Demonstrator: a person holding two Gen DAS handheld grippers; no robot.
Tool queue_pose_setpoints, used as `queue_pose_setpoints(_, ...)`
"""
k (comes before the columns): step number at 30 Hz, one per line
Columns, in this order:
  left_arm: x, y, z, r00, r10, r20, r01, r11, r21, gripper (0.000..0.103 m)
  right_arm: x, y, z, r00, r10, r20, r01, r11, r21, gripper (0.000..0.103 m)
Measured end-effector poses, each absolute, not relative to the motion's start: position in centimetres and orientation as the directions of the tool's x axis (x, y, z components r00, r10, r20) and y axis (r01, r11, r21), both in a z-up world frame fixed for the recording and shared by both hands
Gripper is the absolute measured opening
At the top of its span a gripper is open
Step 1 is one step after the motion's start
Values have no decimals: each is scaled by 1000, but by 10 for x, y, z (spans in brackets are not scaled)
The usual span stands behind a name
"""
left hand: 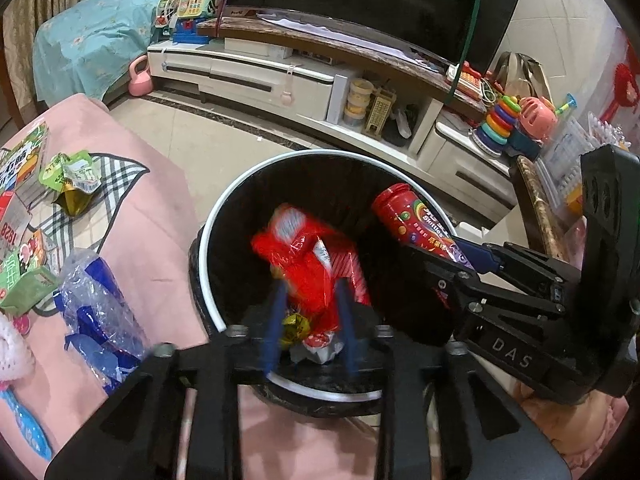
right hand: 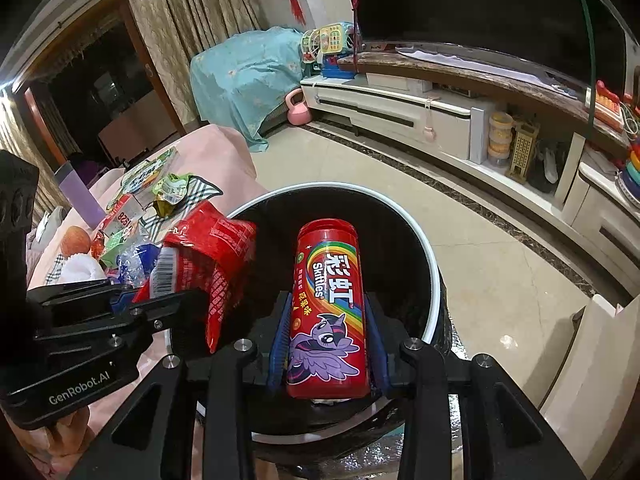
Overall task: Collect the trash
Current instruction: 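Open both tools to drop the chip bag and Skittles tube into the bin, then move both open tools back toward the bed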
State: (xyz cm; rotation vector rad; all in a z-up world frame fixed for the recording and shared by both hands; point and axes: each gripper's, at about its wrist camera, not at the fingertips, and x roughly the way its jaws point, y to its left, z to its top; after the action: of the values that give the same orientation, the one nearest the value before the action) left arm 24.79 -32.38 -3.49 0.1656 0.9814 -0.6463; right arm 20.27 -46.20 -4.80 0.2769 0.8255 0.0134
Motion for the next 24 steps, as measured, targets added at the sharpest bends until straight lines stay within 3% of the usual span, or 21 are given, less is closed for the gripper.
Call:
queue_pose_setpoints(1,247,-322,-35,393,-428,-814,574,806,-147,49,204,-463,-49,677,125,-725,96,962,256,36)
queue_pose_setpoints(10,226,-286,-27,447,-433,-783,544,826,-146,61,194,-464,-42,699,151,-699,96,949,301,46)
queue_pose_setpoints(11,222,-277,-27,455,-439,-775,532,832,-158,61,192,-461,-41,702,152,-696,93,949,302,48)
queue_pose_setpoints(15,209,-247,-29,478,-436,-762,486,854,-184,62,184,-447,-36,715,178,-676,78,941,330,78)
queue_pose_setpoints(16,205,-238,-29,486,-433,-759,472,861,-189,62,180,-442,-34,720,185,-669,73,938,338,82)
queue_pose_setpoints(24,180,-174,-30,561,-371,-740,374,911,-173,64,160,-400,-22,760,220,-612,20,933,360,92)
